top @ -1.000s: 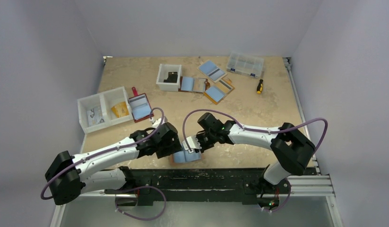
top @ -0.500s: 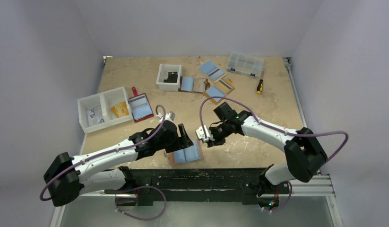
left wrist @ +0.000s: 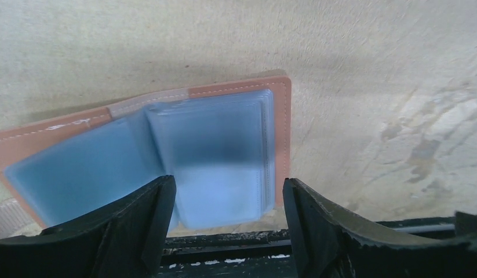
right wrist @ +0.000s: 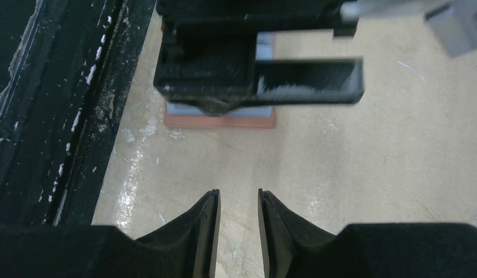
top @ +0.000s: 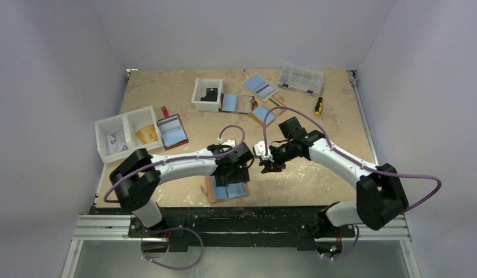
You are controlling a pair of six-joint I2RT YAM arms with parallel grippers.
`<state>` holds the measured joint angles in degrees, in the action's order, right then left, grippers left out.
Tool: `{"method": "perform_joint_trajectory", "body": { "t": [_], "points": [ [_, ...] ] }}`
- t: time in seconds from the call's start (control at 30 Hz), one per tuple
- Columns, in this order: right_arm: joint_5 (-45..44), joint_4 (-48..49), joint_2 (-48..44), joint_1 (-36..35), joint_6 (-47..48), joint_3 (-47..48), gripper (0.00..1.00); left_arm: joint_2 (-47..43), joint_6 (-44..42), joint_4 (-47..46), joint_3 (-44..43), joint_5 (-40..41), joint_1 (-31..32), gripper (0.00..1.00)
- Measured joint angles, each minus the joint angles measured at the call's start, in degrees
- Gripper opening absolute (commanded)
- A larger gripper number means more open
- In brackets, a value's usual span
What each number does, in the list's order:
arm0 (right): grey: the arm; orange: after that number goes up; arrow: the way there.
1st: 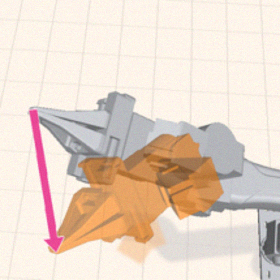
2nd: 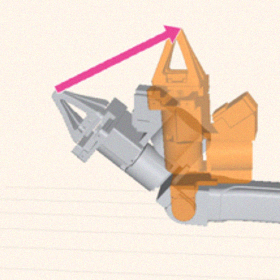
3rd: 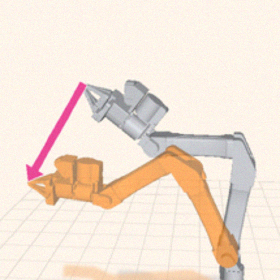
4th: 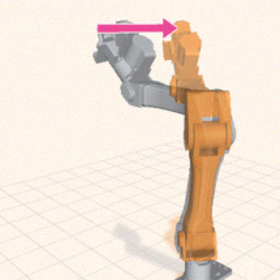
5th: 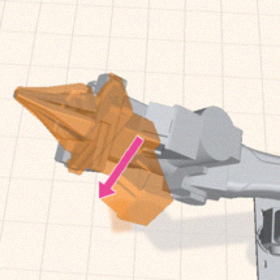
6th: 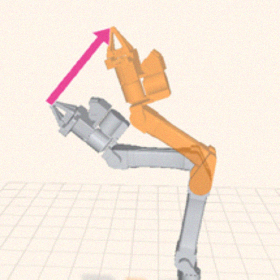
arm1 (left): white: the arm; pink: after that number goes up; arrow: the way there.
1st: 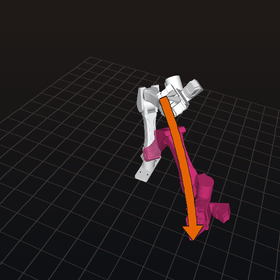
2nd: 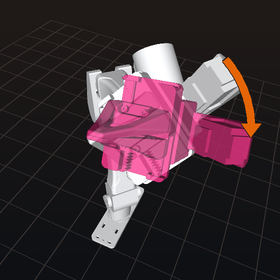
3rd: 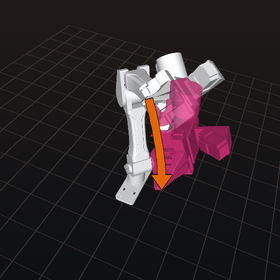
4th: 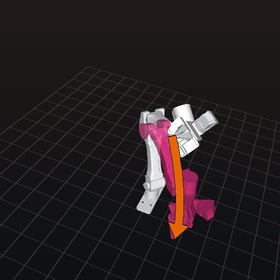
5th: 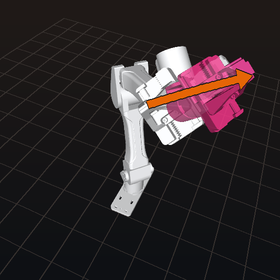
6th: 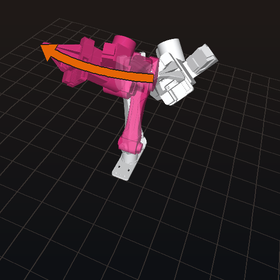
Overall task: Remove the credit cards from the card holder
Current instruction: Open the card holder at the center of the board.
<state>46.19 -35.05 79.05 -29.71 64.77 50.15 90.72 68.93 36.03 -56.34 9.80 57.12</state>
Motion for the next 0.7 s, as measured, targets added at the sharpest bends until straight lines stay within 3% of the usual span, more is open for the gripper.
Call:
{"method": "perform_joint_trajectory", "body": {
  "t": [0.13,0.2,0.33,0.47,0.7],
  "points": [
    [0.9,-0.07,-0.2,0.94,-0.15,-0.26,0.38,6.88,0.98,6.4,-5.95,1.16,1.79,0.7],
    [0.98,-0.13,-0.35,1.4,-0.33,-0.5,0.38,8.85,1.33,8.83,-7.37,1.53,1.95,0.61],
    [1.2,-0.26,-0.37,1.77,-0.42,-0.96,0.38,9.38,2.12,10.84,-8.22,1.57,2.03,0.52],
    [1.22,-0.37,-0.37,1.77,-0.42,-0.98,0.38,9.35,2.43,11.26,-8.22,1.49,2.05,0.36],
    [2.75,-0.35,-0.42,1.33,-0.35,-0.98,0.4,7.78,2.1,9.7,-6.8,1.57,2.29,0.22]
  ]
}}
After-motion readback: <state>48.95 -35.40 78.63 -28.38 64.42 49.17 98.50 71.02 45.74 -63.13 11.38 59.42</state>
